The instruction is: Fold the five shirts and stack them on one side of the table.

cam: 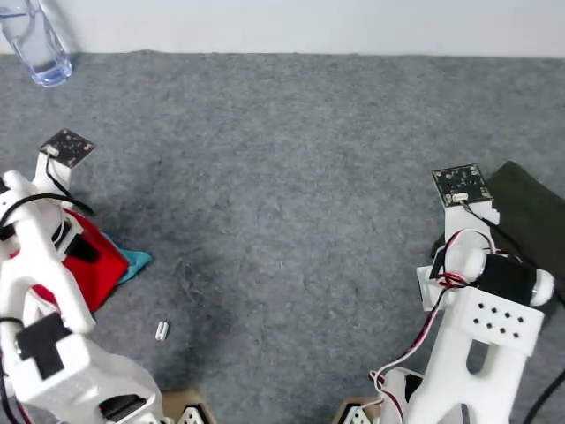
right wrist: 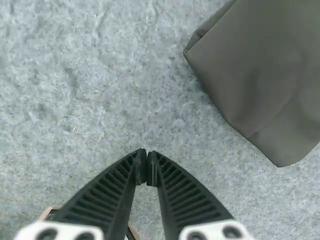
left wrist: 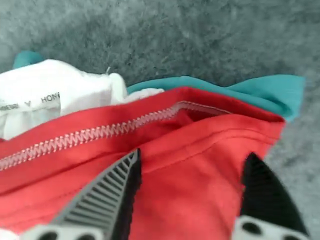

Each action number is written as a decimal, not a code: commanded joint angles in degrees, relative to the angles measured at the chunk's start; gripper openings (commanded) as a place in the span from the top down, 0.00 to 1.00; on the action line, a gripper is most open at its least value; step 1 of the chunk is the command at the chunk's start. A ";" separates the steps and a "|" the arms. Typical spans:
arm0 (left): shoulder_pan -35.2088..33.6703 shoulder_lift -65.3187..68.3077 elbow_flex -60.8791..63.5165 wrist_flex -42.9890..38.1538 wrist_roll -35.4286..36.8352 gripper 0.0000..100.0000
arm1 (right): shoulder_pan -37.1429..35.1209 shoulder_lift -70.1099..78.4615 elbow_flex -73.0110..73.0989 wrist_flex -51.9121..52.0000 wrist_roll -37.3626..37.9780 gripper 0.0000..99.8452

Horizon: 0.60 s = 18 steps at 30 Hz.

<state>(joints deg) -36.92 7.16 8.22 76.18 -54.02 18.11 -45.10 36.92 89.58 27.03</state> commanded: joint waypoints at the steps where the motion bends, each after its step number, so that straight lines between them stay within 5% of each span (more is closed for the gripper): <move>1: -1.05 1.93 -2.59 -2.73 -0.62 0.83 | -0.04 -1.01 -0.18 0.48 -0.18 0.99; 5: -0.97 0.44 -2.77 0.53 -5.54 0.98 | -0.13 -1.01 -0.18 0.13 -0.18 0.99; 9: -0.79 -7.74 -2.77 2.90 -5.27 0.99 | -0.13 -1.01 -0.18 0.13 -0.18 0.99; 18: -0.62 -25.23 -6.02 -2.29 11.52 0.99 | -0.13 -1.01 -0.18 0.48 -0.18 0.99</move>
<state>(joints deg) -37.63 -12.35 6.29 77.05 -48.66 18.11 -45.10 36.92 89.58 27.03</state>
